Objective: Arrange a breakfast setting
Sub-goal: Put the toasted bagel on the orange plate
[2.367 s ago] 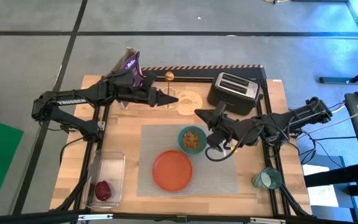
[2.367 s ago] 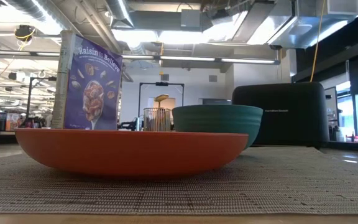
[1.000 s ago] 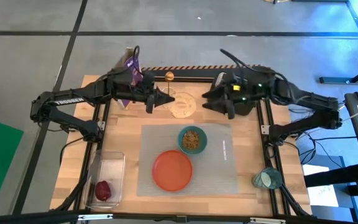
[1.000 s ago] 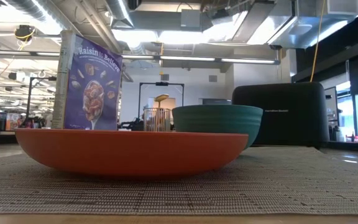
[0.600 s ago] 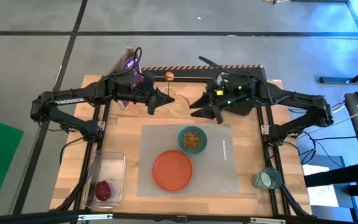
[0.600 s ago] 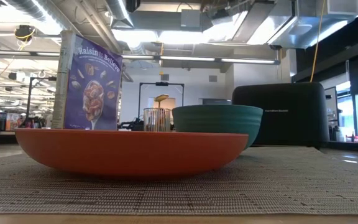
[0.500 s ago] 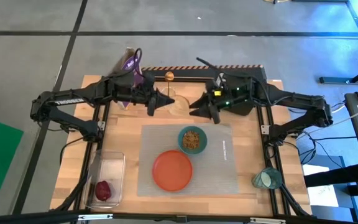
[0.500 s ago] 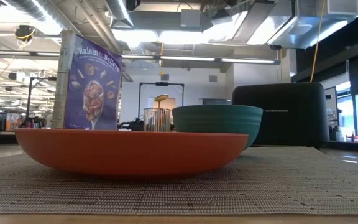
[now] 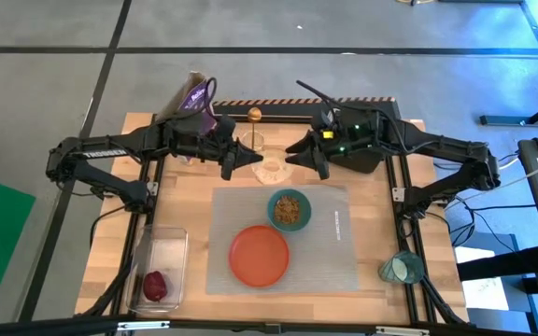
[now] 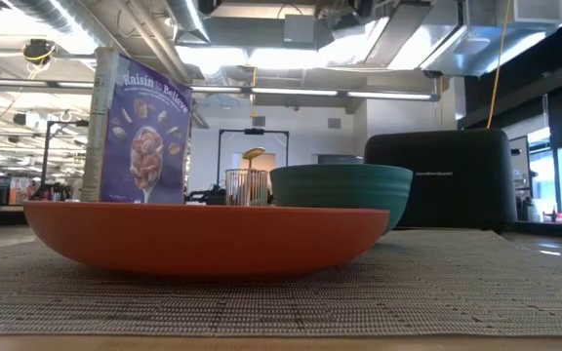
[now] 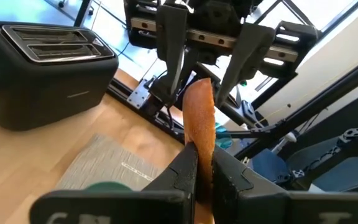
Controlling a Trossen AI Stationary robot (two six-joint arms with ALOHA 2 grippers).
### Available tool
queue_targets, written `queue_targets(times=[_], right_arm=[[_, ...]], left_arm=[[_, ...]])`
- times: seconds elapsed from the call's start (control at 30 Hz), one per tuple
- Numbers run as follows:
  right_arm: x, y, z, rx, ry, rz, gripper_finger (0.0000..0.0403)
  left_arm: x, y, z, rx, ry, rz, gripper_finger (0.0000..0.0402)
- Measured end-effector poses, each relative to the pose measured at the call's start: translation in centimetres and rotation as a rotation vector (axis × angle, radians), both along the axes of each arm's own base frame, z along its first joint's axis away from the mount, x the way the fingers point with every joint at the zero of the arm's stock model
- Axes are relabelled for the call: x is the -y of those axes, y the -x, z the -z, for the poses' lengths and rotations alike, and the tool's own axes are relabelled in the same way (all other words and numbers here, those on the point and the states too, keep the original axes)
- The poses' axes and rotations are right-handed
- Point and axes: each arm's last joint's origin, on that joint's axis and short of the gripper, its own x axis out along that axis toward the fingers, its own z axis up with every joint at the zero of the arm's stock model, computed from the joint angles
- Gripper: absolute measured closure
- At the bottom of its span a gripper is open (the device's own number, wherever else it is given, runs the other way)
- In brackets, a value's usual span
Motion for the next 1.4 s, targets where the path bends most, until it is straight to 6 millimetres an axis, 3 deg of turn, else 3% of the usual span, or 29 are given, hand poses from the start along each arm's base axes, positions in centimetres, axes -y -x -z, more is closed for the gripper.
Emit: queue_targets(times=[0.37,0.47,0.63,0.77,0.87,1.2,1.4], right_arm=[[0.0,-1.0,0.5,-0.002,-0.046,-0.042,0.0232],[0.0,-1.0,0.7,-0.018,-0.065,-0.044,0.0268],[0.0,-1.4,1.0,-0.027,-0.078,-0.07,0.0375],[0.2,-1.7,1.4,-0.047,-0.094,-0.036,0.0379],[0.1,-1.6,1.5,-0.064,-0.103,-0.033,0.0368],[-0.1,-1.1,2.2,-0.149,-0.102,-0.069,0.0391],[-0.2,-0.6,3.2,-0.248,-0.063,-0.086,0.0394]], left_arm=[[0.1,0.0,0.0,0.0,0.015,-0.013,0.0381],[0.0,0.0,0.0,-0.001,0.013,-0.027,0.0381],[-0.1,0.0,0.0,-0.005,0.023,-0.057,0.0381],[-0.2,0.1,0.2,-0.027,0.035,-0.099,0.0373],[-0.2,0.1,0.4,-0.042,0.05,-0.117,0.0346],[0.8,-0.3,1.1,-0.093,0.131,-0.105,0.0208],[1.9,0.5,2.3,-0.232,0.133,-0.253,0.0167]])
